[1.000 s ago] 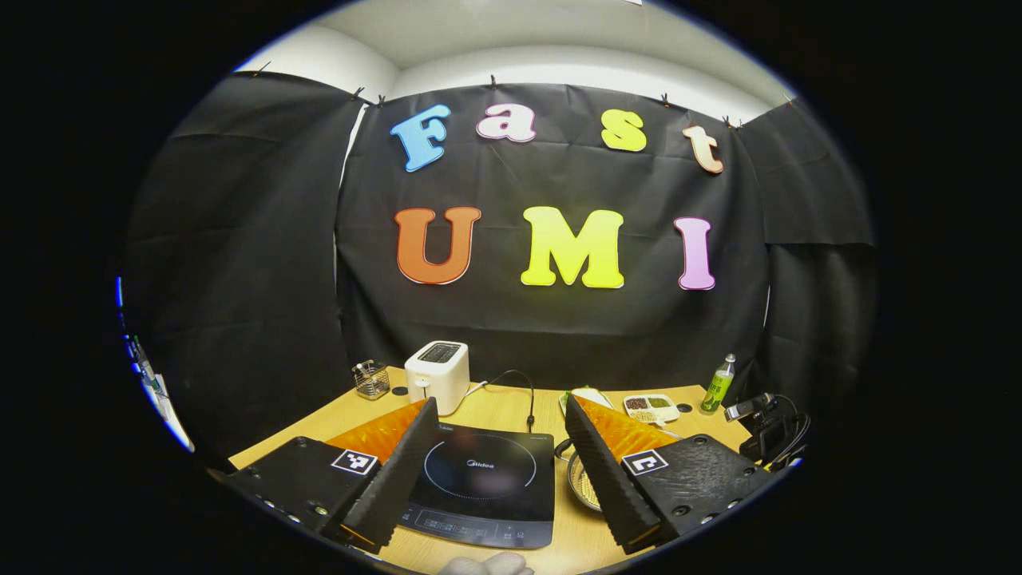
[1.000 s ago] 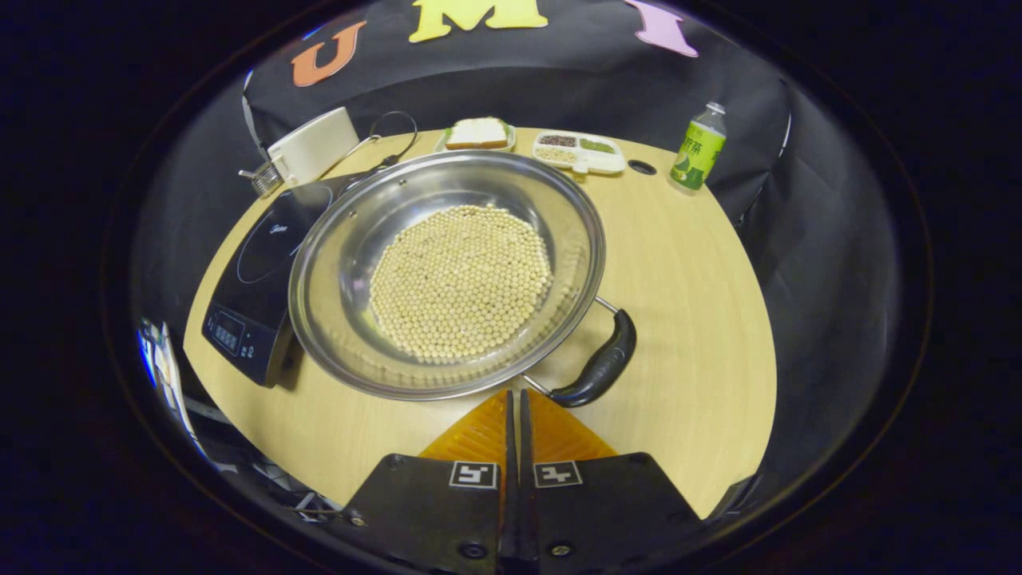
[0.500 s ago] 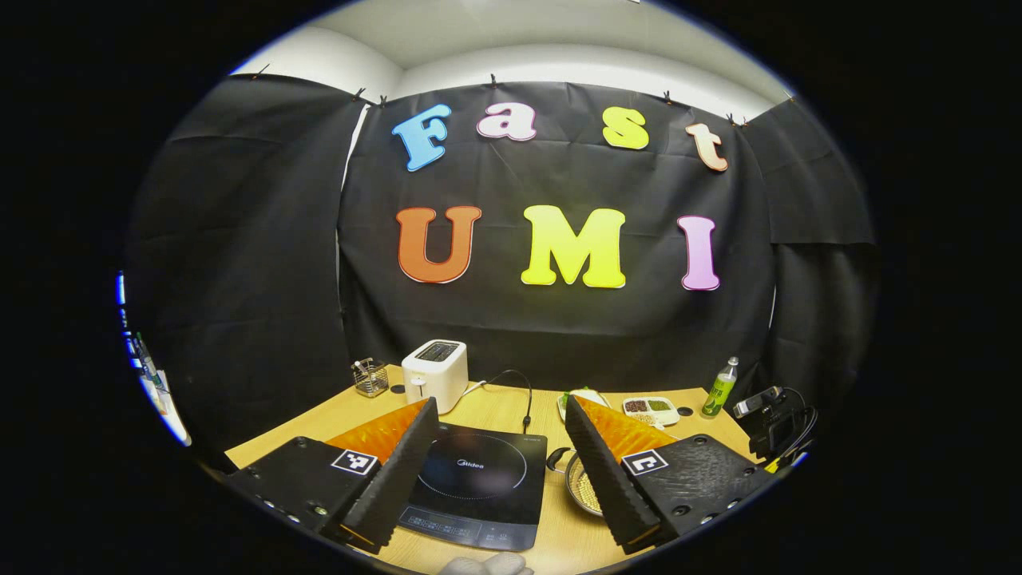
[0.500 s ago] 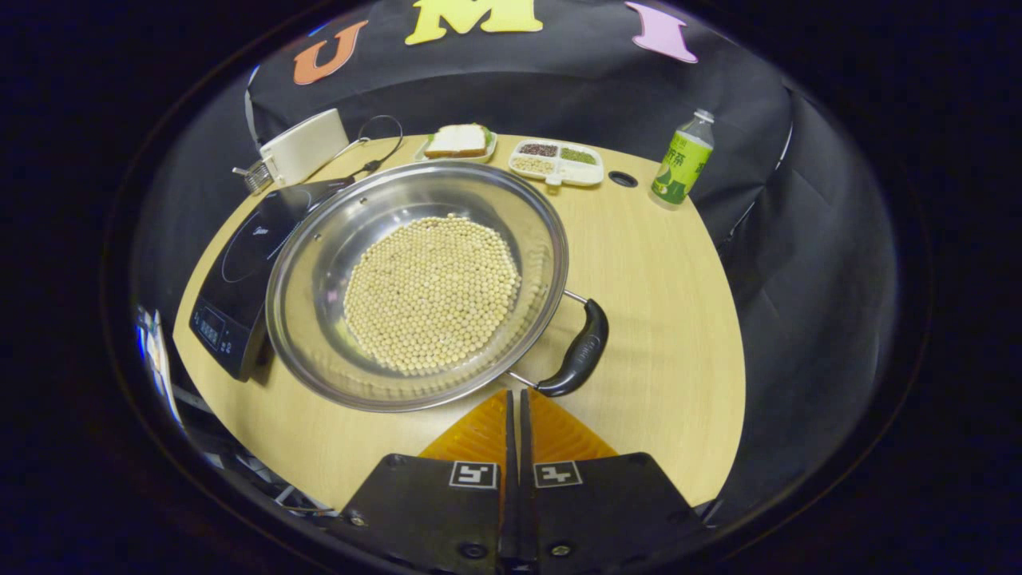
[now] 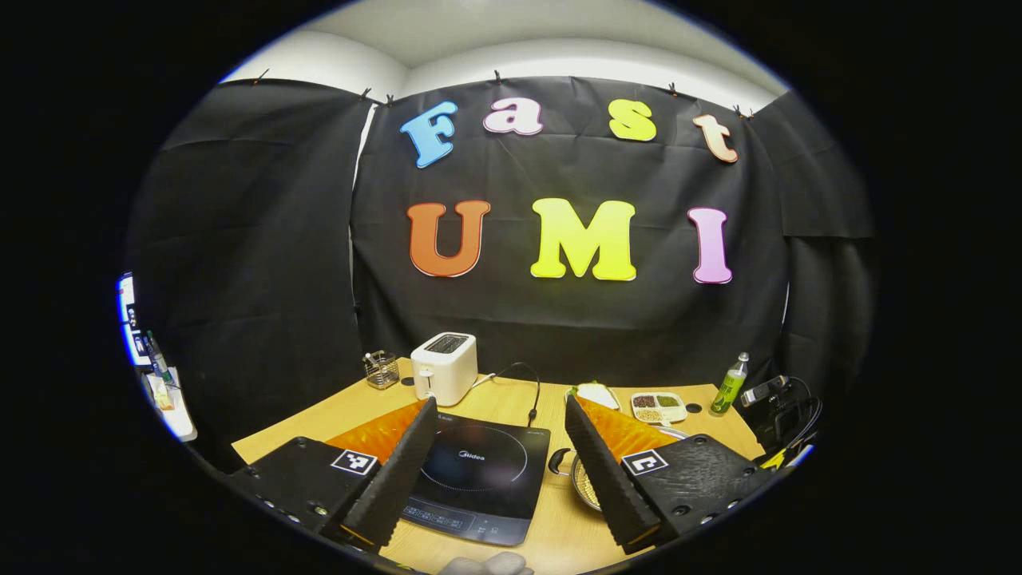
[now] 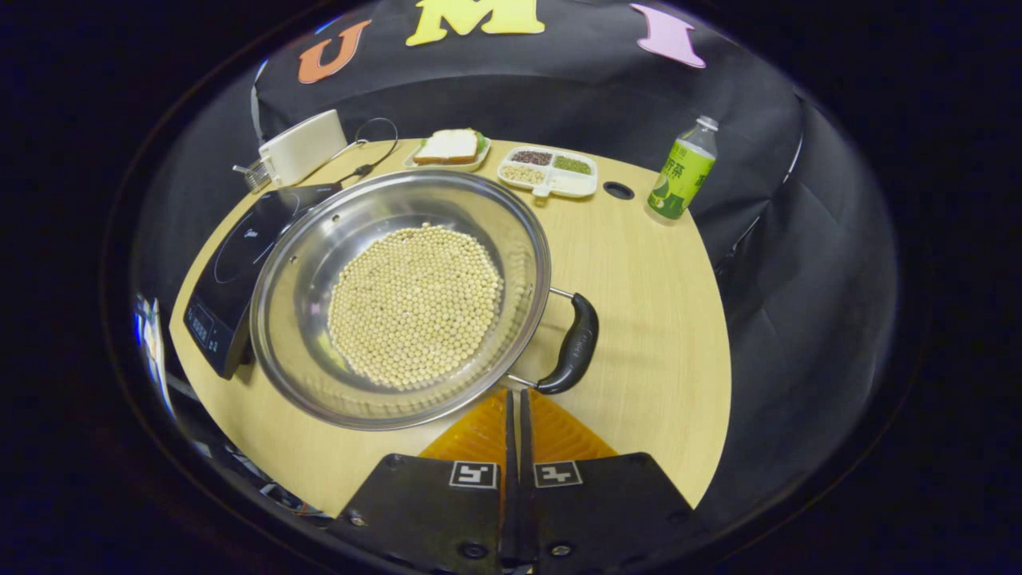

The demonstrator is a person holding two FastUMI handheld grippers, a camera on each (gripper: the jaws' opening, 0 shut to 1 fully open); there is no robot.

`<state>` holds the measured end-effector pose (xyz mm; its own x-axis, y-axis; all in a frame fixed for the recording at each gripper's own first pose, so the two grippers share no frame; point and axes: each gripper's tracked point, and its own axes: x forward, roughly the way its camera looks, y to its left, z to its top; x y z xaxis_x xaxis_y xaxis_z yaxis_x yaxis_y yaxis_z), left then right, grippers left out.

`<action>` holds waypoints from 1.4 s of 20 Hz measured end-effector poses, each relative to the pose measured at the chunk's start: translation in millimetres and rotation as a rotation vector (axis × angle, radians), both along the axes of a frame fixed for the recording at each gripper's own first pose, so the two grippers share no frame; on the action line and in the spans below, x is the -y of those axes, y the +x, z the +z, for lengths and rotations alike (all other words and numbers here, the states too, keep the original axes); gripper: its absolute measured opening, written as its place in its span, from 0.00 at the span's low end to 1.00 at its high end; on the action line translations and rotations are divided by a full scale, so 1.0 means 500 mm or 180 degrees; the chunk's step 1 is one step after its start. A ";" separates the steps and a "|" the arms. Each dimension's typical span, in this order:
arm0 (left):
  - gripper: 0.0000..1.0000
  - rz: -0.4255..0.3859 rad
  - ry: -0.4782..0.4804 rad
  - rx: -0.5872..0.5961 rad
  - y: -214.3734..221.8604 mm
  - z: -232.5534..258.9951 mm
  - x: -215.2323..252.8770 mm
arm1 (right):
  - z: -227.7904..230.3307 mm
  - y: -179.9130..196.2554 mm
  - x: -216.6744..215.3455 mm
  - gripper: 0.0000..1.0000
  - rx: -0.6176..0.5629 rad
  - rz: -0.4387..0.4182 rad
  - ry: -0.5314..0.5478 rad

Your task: First push the handle of the pot to place it horizontally, then grasp the pot with both hands and set it on the induction cooktop.

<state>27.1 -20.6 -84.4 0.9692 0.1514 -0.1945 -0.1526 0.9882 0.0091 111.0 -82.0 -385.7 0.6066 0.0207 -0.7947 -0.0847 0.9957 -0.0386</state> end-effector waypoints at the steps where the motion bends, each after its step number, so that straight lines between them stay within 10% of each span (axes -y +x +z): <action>1: 0.95 0.0025 0.0003 0.0002 -0.001 0.000 0.003 | 0.001 0.005 0.005 0.03 -0.0003 0.0016 -0.0006; 17: 0.95 -0.0067 0.0029 -0.0094 0.016 -0.016 0.051 | 0.041 0.013 0.075 0.06 0.0285 -0.0063 -0.0054; 20: 0.95 -0.0274 -0.0006 -0.0121 0.021 -0.028 0.059 | 0.066 -0.036 0.076 0.24 0.0434 -0.0168 -0.0031; 23: 0.95 -0.0517 0.0042 -0.0183 0.019 -0.049 0.061 | 0.089 -0.090 0.075 0.86 0.0609 -0.0378 0.0011; 28: 0.95 -0.0897 0.0153 -0.0281 0.001 -0.096 0.061 | 0.111 -0.184 0.077 0.87 0.0800 -0.0751 0.0037</action>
<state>27.7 -51.1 -132.6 0.9539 -0.1100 -0.2791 0.1311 0.9897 0.0580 18.8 -120.4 -330.1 0.7726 -0.1355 -0.6203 0.1589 0.9871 -0.0177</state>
